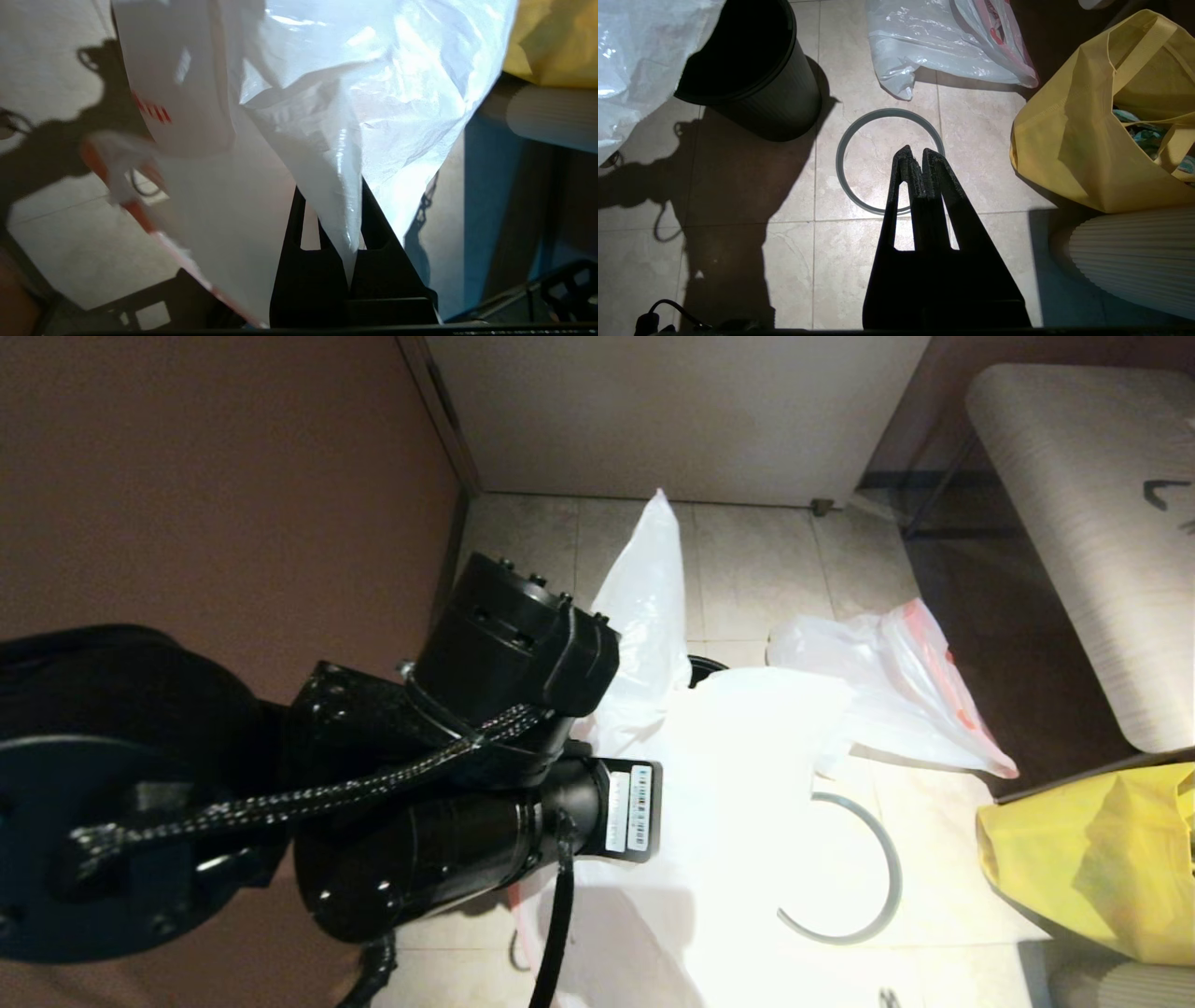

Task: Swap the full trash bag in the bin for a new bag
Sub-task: Put the new garbage bag on the trash can

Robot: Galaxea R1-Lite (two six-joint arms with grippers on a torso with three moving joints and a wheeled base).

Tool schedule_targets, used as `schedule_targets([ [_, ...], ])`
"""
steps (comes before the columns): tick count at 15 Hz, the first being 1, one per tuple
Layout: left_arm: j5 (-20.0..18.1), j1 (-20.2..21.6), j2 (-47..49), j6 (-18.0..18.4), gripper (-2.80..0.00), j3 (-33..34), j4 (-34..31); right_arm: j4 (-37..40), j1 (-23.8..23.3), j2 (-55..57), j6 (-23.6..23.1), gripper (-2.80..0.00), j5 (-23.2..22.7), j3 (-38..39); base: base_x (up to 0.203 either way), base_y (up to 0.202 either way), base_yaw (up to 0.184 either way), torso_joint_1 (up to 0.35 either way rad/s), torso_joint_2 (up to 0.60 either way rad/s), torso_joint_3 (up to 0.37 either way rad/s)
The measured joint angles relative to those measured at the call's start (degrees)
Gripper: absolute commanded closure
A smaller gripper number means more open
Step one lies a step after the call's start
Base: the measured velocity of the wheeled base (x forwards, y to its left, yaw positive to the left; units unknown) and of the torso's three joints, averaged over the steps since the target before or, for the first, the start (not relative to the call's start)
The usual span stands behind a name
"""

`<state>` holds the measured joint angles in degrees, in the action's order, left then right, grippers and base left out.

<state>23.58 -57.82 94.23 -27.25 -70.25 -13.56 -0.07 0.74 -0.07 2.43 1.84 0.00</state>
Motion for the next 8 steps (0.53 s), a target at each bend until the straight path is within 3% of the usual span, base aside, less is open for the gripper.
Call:
schedule_targets([
  [2,-1.76,0.22,3.65,-0.5,0.0,-2.97,-1.67,0.0,0.0,0.0,-0.01,0.0,0.0,0.0,0.0,0.0,0.0,0.0,0.0,0.0],
  [5,-2.85,3.71,11.5,-1.03,0.0,-8.59,-1.55,0.0,-0.01,0.0,-0.01,0.0,0.0,0.0,0.0,0.0,0.0,0.0,0.0,0.0],
  [8,0.03,9.26,22.9,-3.5,0.0,-23.12,-1.57,0.02,0.0,0.0,-0.01,0.0,0.0,0.0,0.0,0.0,0.0,0.0,0.0,0.0],
])
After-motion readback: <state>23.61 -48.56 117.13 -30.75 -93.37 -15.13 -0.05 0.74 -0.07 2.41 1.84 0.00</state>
